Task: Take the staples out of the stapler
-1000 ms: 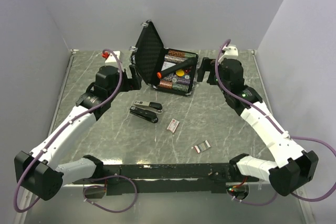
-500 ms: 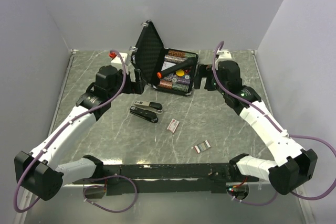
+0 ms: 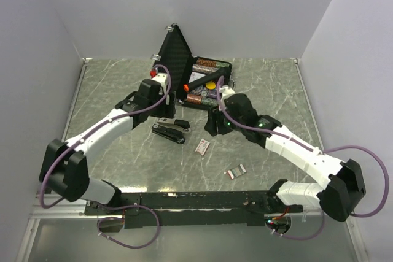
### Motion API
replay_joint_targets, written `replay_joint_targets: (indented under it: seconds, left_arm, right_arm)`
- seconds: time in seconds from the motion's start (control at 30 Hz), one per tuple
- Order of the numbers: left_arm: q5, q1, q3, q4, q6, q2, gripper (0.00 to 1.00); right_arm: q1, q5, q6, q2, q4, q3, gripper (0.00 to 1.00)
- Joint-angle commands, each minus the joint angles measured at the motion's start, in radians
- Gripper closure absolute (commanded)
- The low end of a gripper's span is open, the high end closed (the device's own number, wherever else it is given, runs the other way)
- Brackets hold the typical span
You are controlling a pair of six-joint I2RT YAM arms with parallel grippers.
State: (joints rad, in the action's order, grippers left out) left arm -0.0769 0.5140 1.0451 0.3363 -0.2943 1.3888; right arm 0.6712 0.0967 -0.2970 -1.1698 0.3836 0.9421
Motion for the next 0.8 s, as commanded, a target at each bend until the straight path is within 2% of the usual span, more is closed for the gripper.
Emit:
replay_joint_targets:
  seconds: [0.0, 0.07, 0.1, 0.13, 0.23, 0.43, 0.77]
  left_arm:
    - [-0.05, 0.003, 0.067, 0.015, -0.092, 0.03, 0.24]
    - [-0.075, 0.003, 0.061, -0.011, -0.118, 0.035, 0.37]
    - [-0.089, 0.003, 0.058, -0.026, -0.132, 0.039, 0.5]
    - [-0.101, 0.003, 0.053, -0.045, -0.144, 0.045, 0.64]
    - [-0.138, 0.009, 0.047, -0.108, -0.178, 0.09, 0.99]
    - [-0.259, 0.043, 0.09, -0.114, -0.203, 0.223, 0.99]
    - [-0.316, 0.052, 0.162, -0.163, -0.218, 0.384, 0.99]
  right_arm:
    - [0.059, 0.049, -0.053, -0.028, -0.094, -0.023, 0.53]
    - [0.086, 0.049, -0.07, -0.04, -0.109, -0.028, 0.76]
    - [0.1, 0.048, -0.076, -0.048, -0.121, -0.031, 0.85]
    - [0.116, 0.047, -0.083, -0.057, -0.132, -0.034, 1.0]
    - [0.165, 0.043, -0.102, -0.099, -0.164, -0.029, 1.0]
    - [0.24, 0.018, -0.181, -0.162, -0.253, -0.057, 1.0]
    - [0.306, 0.052, -0.289, -0.317, -0.341, -0.022, 1.0]
